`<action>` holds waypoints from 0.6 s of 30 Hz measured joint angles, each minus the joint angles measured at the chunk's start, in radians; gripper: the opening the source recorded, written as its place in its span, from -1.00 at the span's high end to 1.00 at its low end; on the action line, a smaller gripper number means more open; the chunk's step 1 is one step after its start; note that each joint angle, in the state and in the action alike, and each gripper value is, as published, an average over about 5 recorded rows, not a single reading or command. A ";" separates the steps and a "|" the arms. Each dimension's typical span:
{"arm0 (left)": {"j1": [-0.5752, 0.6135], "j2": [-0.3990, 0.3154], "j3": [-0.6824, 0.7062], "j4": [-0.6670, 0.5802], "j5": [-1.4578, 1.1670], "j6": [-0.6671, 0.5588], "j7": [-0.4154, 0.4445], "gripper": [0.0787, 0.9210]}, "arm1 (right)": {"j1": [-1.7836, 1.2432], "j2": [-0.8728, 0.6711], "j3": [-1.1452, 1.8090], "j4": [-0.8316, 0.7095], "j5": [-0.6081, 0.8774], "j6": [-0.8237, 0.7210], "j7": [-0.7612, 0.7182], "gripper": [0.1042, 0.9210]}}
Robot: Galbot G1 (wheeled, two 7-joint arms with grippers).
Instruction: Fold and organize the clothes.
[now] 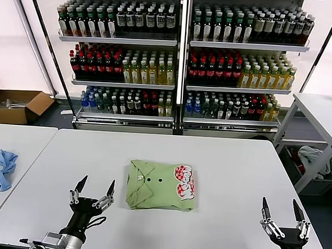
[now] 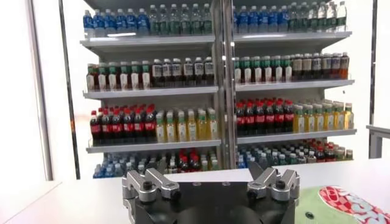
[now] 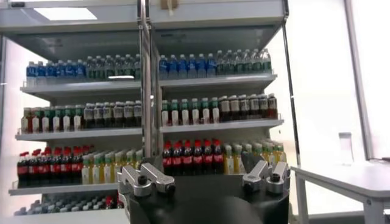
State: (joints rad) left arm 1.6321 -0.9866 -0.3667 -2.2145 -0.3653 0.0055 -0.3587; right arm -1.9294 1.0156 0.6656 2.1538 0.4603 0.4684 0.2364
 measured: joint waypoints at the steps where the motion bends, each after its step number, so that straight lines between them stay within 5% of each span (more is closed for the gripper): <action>1: 0.002 0.000 -0.001 -0.001 0.000 -0.001 -0.001 -0.77 | -0.003 0.002 0.000 -0.001 -0.005 0.006 0.001 -0.76; 18: 0.051 0.006 -0.014 -0.021 -0.011 -0.008 -0.022 -0.77 | -0.051 0.017 -0.024 -0.019 -0.054 0.042 0.022 -0.76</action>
State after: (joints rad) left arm 1.6826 -0.9805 -0.3811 -2.2356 -0.3758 -0.0021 -0.3812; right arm -1.9801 1.0328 0.6412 2.1352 0.4068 0.5104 0.2582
